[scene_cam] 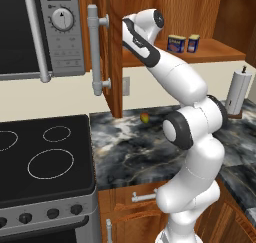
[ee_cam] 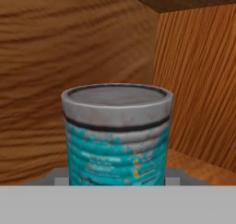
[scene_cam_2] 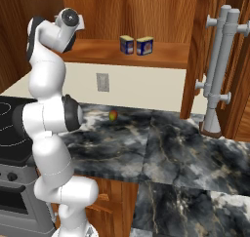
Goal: Stack two cans on top of the other two cans in the cabinet.
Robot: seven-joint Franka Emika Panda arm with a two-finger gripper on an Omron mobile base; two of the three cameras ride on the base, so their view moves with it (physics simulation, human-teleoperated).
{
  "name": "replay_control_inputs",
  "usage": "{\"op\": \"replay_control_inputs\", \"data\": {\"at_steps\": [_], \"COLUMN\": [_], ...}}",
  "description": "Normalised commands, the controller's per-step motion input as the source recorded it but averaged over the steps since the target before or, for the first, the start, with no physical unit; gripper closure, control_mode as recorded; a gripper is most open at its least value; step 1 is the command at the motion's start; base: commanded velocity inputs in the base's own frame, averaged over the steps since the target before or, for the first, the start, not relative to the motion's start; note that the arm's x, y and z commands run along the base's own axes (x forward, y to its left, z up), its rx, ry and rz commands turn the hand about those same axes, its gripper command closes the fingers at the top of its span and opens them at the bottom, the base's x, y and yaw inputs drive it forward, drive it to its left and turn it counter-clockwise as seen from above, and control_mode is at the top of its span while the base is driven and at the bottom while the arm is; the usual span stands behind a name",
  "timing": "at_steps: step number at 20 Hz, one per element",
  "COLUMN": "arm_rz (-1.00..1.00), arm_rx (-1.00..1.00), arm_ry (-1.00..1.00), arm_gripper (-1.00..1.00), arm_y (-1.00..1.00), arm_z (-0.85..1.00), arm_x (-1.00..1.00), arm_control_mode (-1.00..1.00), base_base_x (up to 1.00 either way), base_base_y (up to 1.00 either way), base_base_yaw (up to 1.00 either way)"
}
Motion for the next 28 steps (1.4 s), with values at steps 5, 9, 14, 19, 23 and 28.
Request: {"op": "replay_control_inputs", "data": {"at_steps": [5,9,14,19,23,28], "arm_rz": [0.00,0.00,0.00,0.00,0.00,0.00], "arm_rx": [-0.02,-0.03,-0.03,0.00,0.00,0.00], "arm_ry": [0.02,0.02,0.00,0.00,0.00,0.00], "arm_gripper": [1.00,1.00,1.00,-1.00,-1.00,-1.00], "arm_y": [0.00,0.00,0.00,-0.01,0.00,-0.01], "arm_z": [-0.14,-0.13,-0.12,-0.10,-0.09,-0.02], "arm_x": [0.00,0.01,0.08,0.07,0.06,0.05], "arm_control_mode": [-1.00,-1.00,-1.00,-1.00,-1.00,-1.00], "base_base_x": [0.00,0.00,0.00,0.00,0.00,0.00], "base_base_y": [0.00,0.00,0.00,0.00,0.00,0.00], "base_base_yaw": [0.00,0.00,0.00,0.00,0.00,0.00]}}
